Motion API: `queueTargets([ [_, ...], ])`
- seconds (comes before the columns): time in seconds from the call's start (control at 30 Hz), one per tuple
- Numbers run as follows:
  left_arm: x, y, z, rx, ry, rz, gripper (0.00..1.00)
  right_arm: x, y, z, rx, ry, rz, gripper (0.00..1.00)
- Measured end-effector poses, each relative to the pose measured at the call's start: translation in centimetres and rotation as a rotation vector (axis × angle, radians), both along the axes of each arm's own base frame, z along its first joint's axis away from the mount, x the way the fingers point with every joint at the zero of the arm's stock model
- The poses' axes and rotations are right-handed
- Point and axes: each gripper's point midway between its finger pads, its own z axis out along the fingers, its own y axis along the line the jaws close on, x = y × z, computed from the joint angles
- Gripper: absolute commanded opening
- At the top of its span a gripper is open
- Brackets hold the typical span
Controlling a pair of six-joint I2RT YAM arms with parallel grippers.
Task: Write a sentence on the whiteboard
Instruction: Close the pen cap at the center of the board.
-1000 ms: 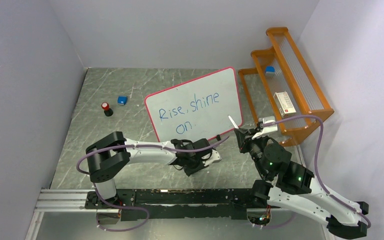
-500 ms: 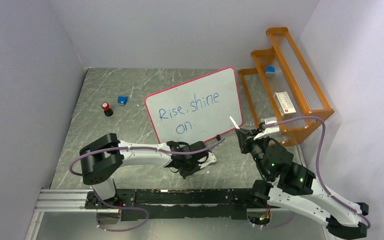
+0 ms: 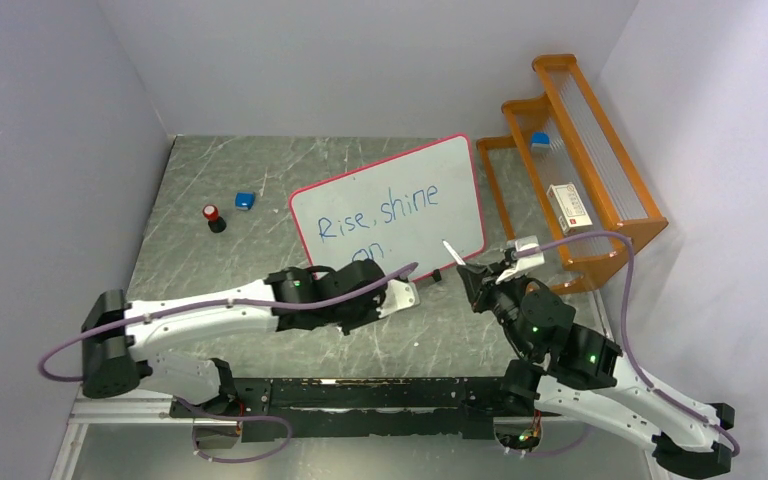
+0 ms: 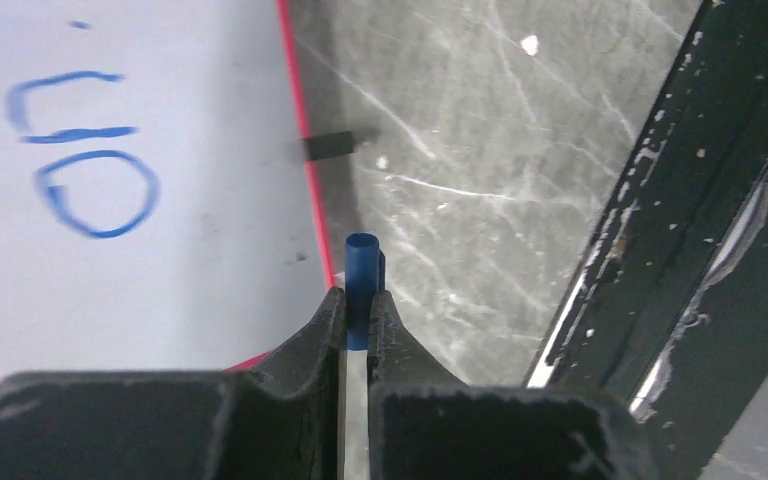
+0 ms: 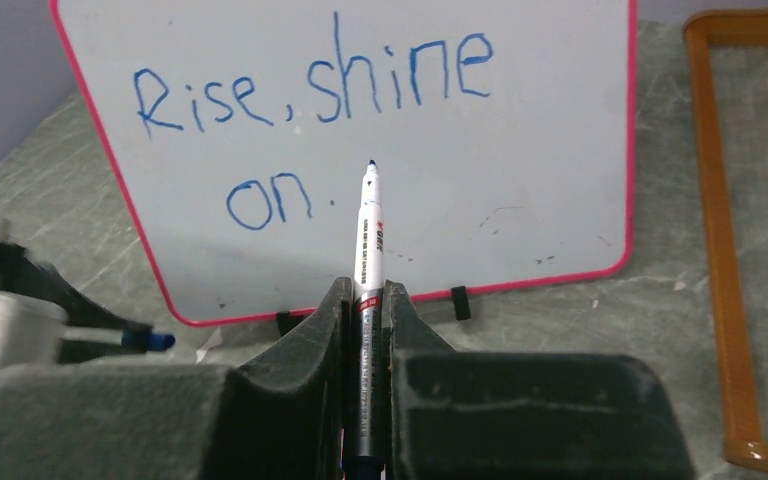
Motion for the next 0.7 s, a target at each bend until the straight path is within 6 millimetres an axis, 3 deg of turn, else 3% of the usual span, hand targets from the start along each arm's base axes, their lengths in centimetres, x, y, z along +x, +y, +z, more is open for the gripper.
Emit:
queueTargets([
  [0.33,1.8,2.6,9.0,-0.079,-0.268,-0.111,0.05,-1.0,4.1,0.2,0.075,-0.011,0.183,0.00],
  [0.47,2.1,3.3,10.7,-0.060,-0.334,-0.163,0.05,-2.2,6.4,0.4,0.105,-0.019,0.317,0.00],
  [0.7,2.3,4.5,11.7,-0.010,-0.414,-0.254,0.05,-5.2,9.5,2.3,0.154,-0.073,0.560,0.00],
])
